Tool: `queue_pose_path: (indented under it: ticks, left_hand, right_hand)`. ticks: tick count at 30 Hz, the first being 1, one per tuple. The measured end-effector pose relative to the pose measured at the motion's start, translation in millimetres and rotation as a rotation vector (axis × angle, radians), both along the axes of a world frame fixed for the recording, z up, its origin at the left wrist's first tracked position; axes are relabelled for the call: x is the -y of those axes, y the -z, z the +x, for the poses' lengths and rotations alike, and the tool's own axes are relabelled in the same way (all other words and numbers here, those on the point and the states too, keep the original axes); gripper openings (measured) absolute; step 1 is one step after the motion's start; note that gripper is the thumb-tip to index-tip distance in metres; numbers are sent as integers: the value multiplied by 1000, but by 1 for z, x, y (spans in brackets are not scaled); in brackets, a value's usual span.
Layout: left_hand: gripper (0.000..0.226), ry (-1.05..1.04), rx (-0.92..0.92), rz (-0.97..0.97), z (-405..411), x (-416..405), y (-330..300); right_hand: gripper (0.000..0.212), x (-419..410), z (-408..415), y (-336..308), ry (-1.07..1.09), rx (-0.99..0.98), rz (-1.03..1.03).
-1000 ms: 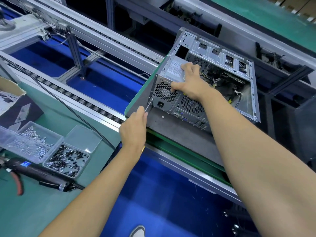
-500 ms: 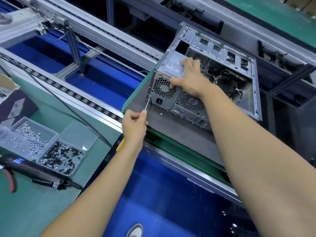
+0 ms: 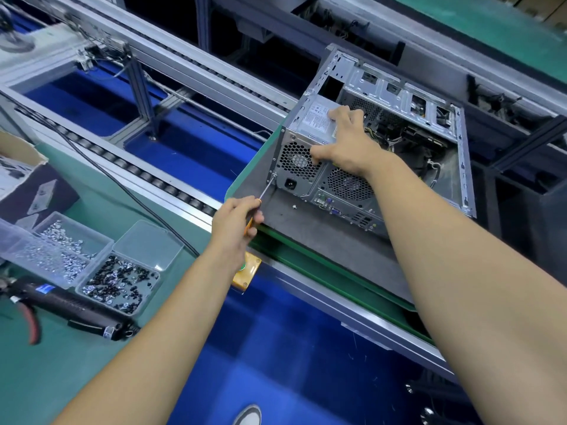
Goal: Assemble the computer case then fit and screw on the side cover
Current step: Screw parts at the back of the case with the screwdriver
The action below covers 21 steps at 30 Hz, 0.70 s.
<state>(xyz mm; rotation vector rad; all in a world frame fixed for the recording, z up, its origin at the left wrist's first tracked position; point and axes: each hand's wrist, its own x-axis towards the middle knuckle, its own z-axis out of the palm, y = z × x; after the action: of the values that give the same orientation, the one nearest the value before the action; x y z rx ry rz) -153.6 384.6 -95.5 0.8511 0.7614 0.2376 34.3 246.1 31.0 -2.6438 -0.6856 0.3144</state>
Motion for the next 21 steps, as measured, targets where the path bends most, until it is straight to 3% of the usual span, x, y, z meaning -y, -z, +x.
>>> queue_pose_path:
  ticks: [2,3,5,7,11,14,16,18,21]
  left_hand:
    - [16,-18,5,-363,3,-1,-1]
    - [17,-19,2,-405,6,1,0]
    - [19,-22,-31,-275,12,6,3]
    - [19,-60,-94,133,11,12,7]
    - [32,-60,-72,1319,2,8,26]
    - [29,19,-80,1762,1,-2,33]
    - [27,41,-95,1830,-2,-6,34]
    - [25,62,-111,1764,-4,-6,31]
    - [21,85,-64,1382,-1,-1,28]
  right_hand:
    - [97,0,1,0,0,-3,-2]
    - [96,0,1,0,-1,-1,-7]
    - [94,2,1,0,-2,6,-17]
    - [92,2,1,1,1,13,-14]
    - [90,1,3,3,-2,12,-8]
    - [89,2,5,4,-3,26,-18]
    - [89,2,4,5,-2,41,-25]
    - [89,2,4,6,-7,51,-20]
    - [89,3,5,6,-3,94,-38]
